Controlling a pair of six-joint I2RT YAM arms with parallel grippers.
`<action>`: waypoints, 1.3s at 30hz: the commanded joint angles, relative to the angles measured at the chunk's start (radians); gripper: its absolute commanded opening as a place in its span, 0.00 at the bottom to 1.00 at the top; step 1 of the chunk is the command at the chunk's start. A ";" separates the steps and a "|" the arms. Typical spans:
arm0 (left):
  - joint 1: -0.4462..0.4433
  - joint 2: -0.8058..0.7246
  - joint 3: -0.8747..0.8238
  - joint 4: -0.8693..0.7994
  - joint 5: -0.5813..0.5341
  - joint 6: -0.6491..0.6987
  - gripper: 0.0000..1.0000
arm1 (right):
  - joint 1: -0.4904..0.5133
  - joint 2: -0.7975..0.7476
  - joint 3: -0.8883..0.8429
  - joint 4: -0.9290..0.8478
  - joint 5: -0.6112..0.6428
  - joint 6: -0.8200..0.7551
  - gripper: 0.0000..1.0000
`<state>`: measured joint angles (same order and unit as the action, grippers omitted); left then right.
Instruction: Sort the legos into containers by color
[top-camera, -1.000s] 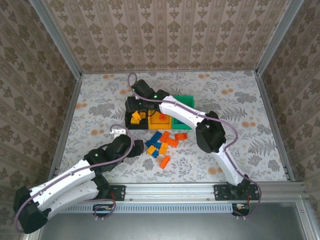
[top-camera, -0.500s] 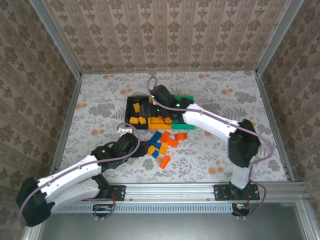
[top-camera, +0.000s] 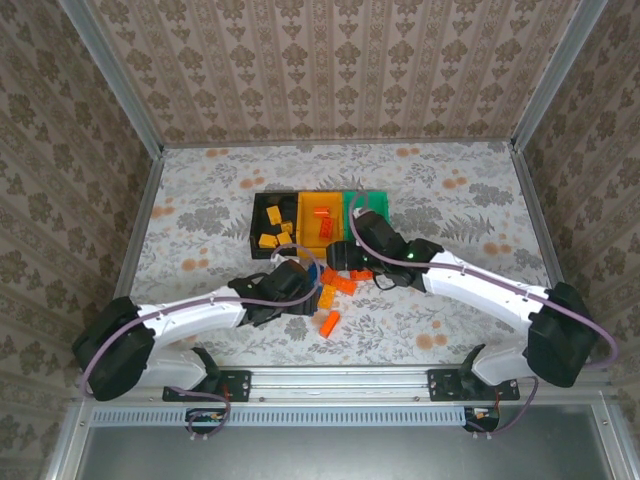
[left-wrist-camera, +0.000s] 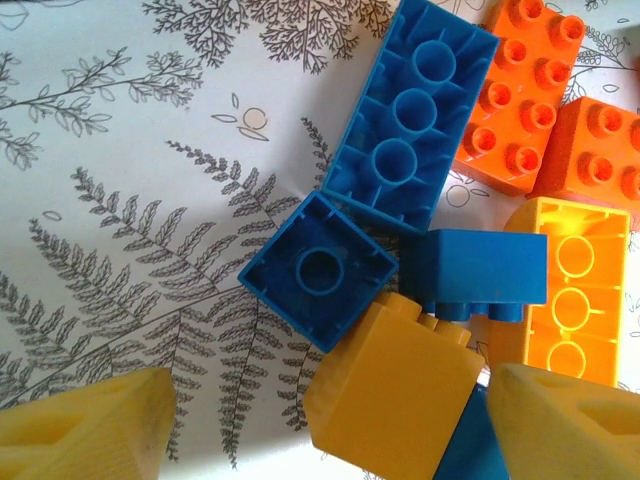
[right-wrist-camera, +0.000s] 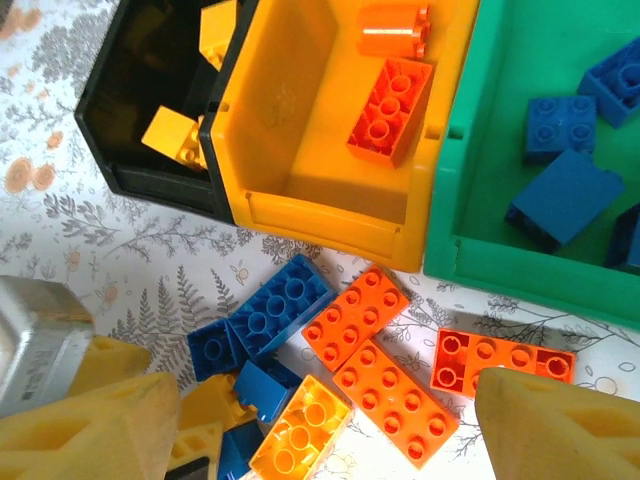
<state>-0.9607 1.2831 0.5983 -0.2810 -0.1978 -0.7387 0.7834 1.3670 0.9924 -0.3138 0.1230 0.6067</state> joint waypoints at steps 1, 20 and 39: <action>0.006 0.021 0.025 -0.002 -0.020 0.012 0.79 | -0.006 -0.048 -0.017 0.029 0.041 0.015 0.79; 0.030 -0.150 -0.033 -0.040 0.013 -0.004 0.88 | -0.010 -0.088 -0.018 0.031 0.055 0.009 0.80; 0.073 0.015 -0.046 -0.003 0.006 -0.021 0.57 | -0.024 -0.129 -0.025 0.022 0.061 0.002 0.81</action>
<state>-0.8989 1.3304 0.5781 -0.2531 -0.1867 -0.7479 0.7670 1.2526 0.9730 -0.2939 0.1631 0.6064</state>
